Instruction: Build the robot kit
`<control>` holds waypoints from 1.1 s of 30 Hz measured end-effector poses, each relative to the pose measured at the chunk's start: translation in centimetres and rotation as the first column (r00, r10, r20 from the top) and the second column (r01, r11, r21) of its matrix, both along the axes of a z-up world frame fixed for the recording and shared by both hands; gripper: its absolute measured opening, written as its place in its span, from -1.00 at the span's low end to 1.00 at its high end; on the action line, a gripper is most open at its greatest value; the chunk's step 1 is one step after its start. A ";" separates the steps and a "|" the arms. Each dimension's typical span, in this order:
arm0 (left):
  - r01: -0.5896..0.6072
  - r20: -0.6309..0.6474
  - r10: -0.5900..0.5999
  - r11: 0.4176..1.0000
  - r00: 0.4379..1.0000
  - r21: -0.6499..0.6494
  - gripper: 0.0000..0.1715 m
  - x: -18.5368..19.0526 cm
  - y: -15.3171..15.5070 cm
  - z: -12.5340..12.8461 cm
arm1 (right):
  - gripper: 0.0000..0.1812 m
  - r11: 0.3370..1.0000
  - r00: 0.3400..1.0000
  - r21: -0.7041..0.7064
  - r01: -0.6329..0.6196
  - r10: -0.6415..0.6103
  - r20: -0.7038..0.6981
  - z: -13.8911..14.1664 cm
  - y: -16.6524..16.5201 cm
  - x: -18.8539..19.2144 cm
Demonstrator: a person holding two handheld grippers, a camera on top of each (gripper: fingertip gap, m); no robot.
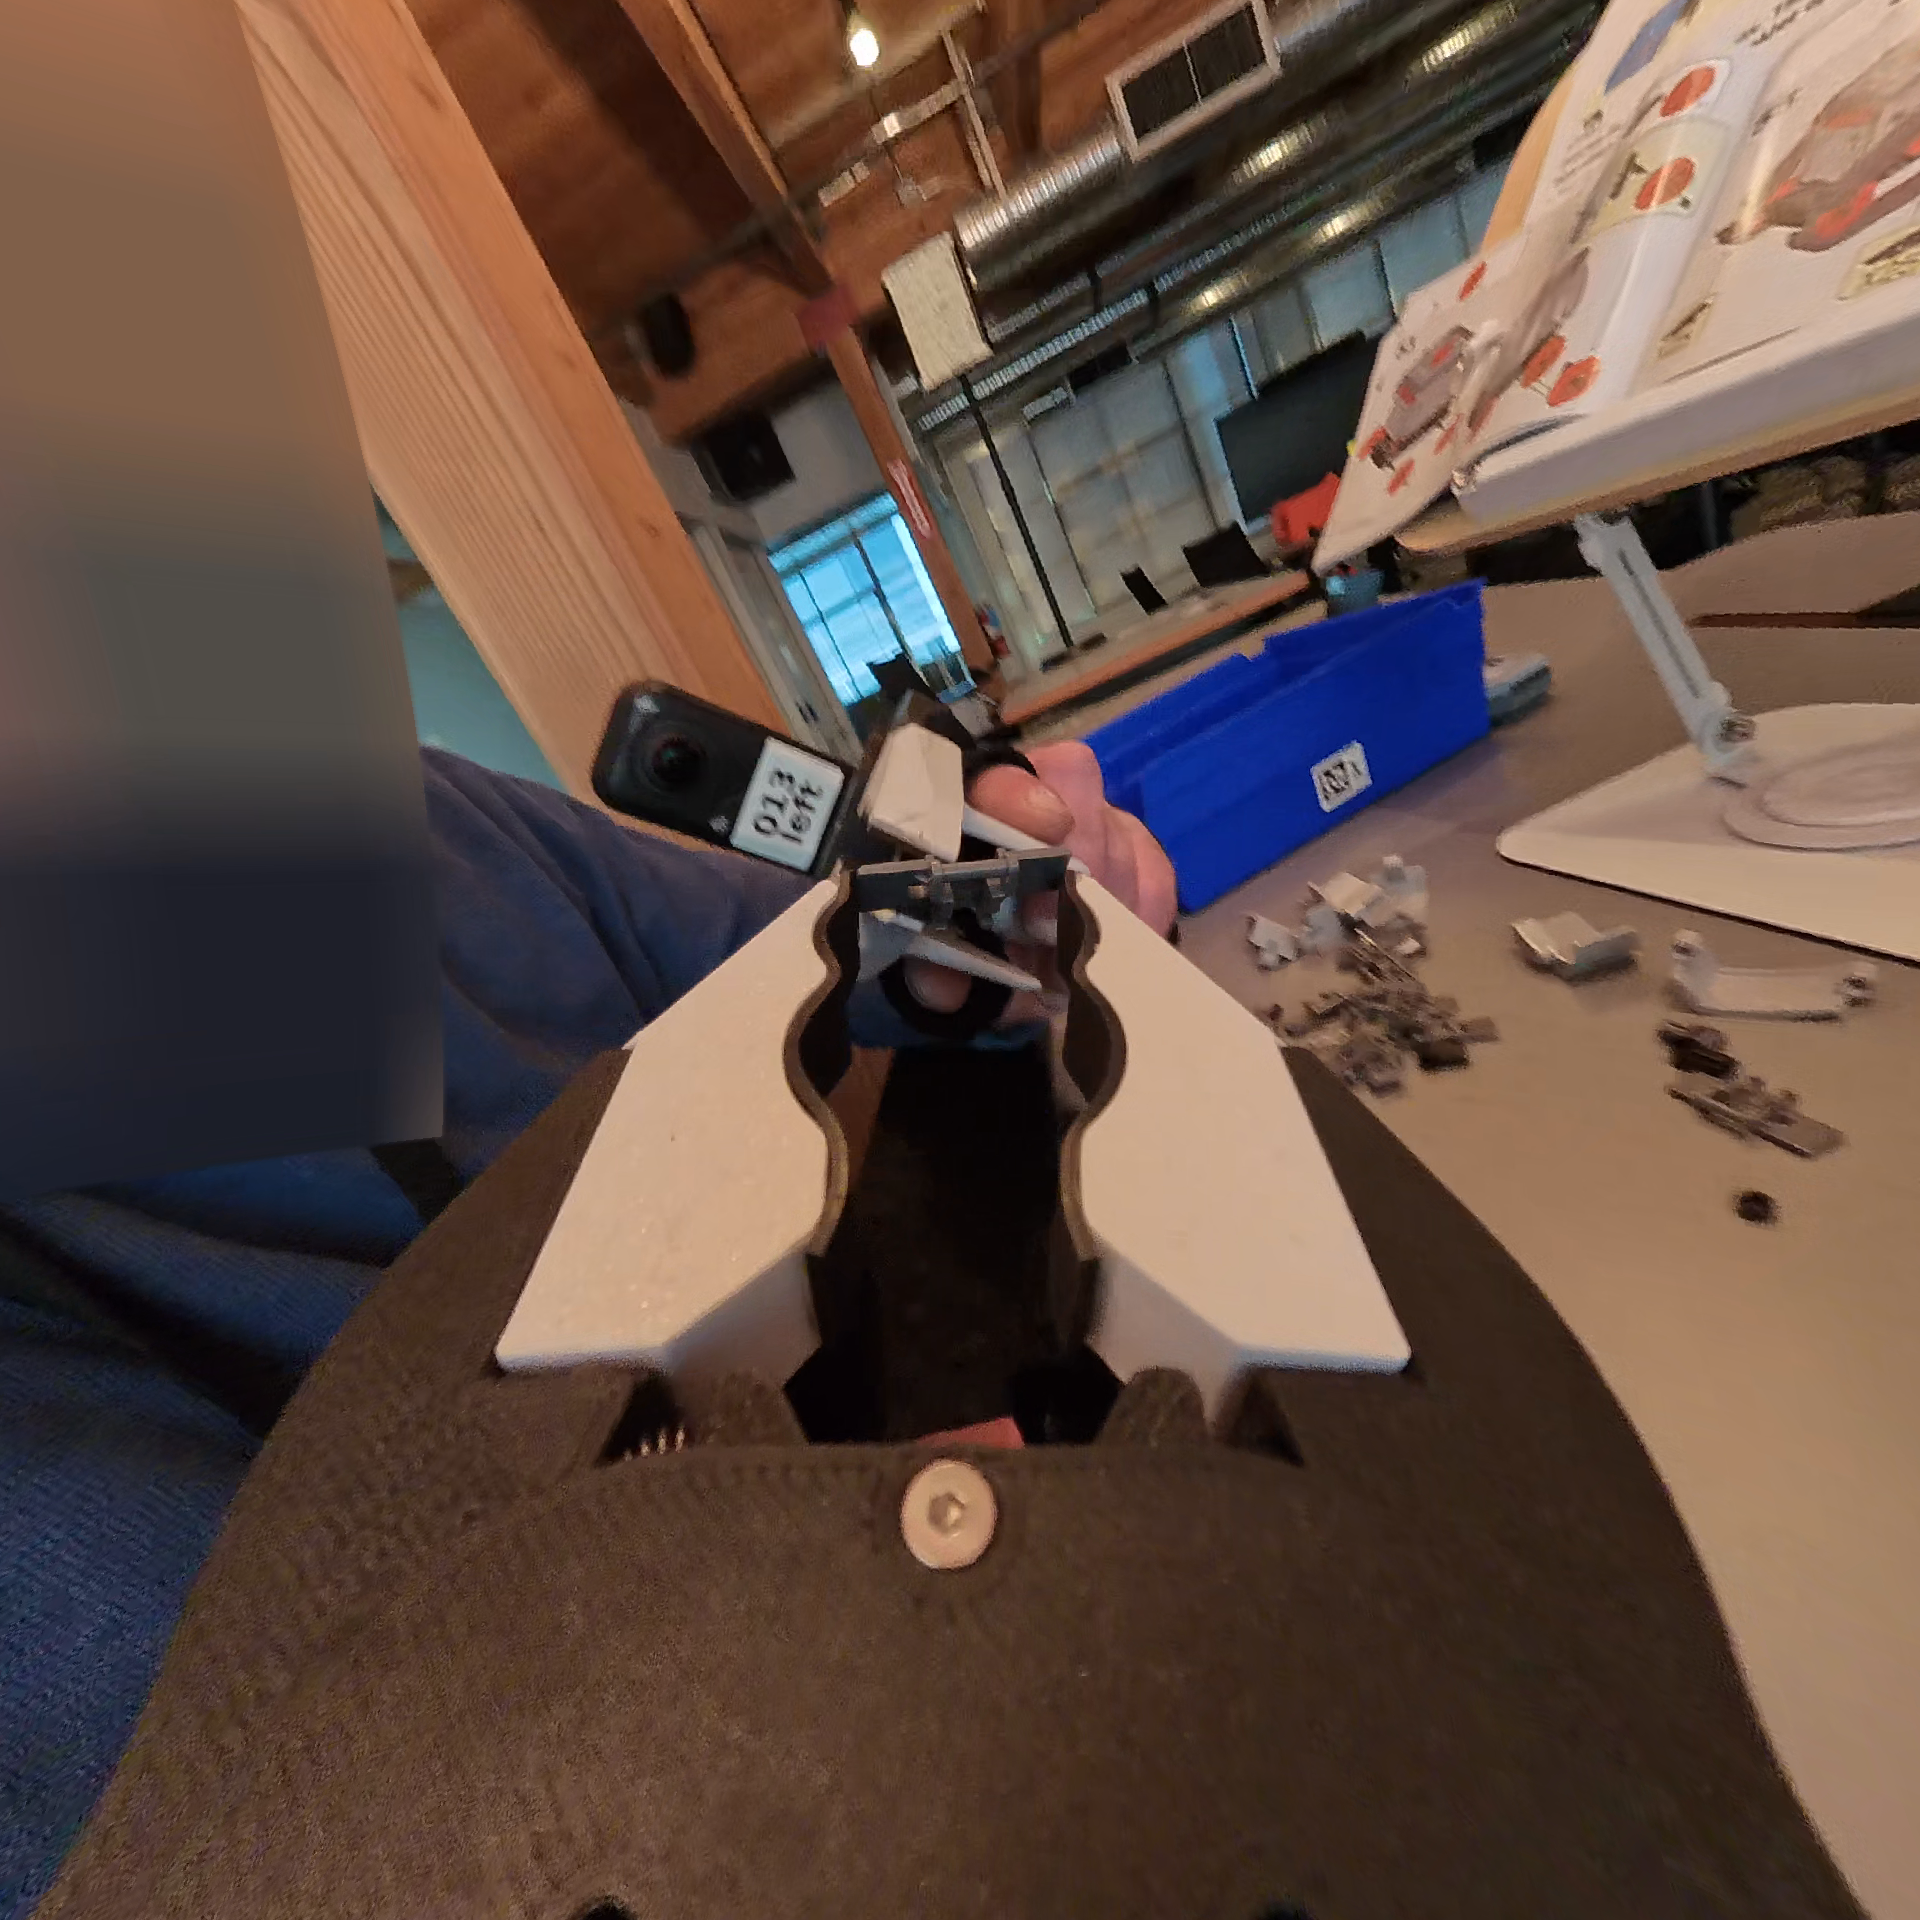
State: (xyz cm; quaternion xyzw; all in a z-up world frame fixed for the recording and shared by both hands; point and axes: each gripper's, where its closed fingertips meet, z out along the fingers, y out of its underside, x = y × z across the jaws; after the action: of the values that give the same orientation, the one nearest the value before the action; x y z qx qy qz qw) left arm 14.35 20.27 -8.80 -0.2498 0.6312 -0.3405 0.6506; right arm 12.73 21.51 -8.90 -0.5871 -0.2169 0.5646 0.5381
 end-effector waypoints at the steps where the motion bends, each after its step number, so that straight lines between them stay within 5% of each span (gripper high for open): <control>1: 0.001 -0.024 -0.001 1.000 1.000 0.006 -0.90 -0.1 0.2 -0.3 | -0.60 1.000 0.998 0.002 0.020 -0.020 0.066 -0.6 0.2 0.3; 4: -0.032 -0.150 0.031 0.999 0.988 -0.005 -0.83 0.0 2.1 -2.0 | -0.60 0.990 0.895 0.029 0.135 -0.134 0.425 -4.6 1.1 2.3; 7: -0.052 -0.355 0.033 0.998 0.934 -0.044 -0.80 0.1 3.7 -5.3 | -0.60 0.977 0.606 0.017 0.214 -0.146 0.782 -10.3 1.5 5.5; 9: -0.068 -0.502 0.036 0.997 0.864 -0.045 -0.77 -0.2 4.6 -8.4 | -0.60 0.981 0.476 -0.026 0.192 -0.070 0.877 -12.6 0.8 6.2; 14: -0.085 -0.679 0.062 0.996 0.732 -0.001 -0.83 -1.1 5.6 -13.6 | -0.60 0.984 0.288 -0.082 0.159 0.034 0.957 -15.9 0.8 5.9; 16: -0.093 -0.741 0.073 0.996 0.667 0.014 -0.78 -1.6 5.7 -15.1 | -0.60 0.984 0.254 -0.113 0.137 0.075 0.964 -16.6 0.8 5.4; 29: -0.059 -0.774 0.044 0.998 0.631 0.009 -0.82 -1.4 4.7 -16.8 | -0.54 0.980 0.156 -0.170 0.102 0.153 0.976 -17.3 1.8 3.6; 33: -0.064 -0.773 0.048 0.998 0.632 0.009 -0.81 -1.4 4.9 -16.8 | -0.60 0.983 0.172 -0.157 0.097 0.139 0.975 -17.1 1.9 3.5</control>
State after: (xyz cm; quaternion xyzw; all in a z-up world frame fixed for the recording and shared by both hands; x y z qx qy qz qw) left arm 12.96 25.19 -25.58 -0.3971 0.8374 -0.1865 0.3261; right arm 16.28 23.44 -26.03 -0.8557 -0.4673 0.0787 0.2077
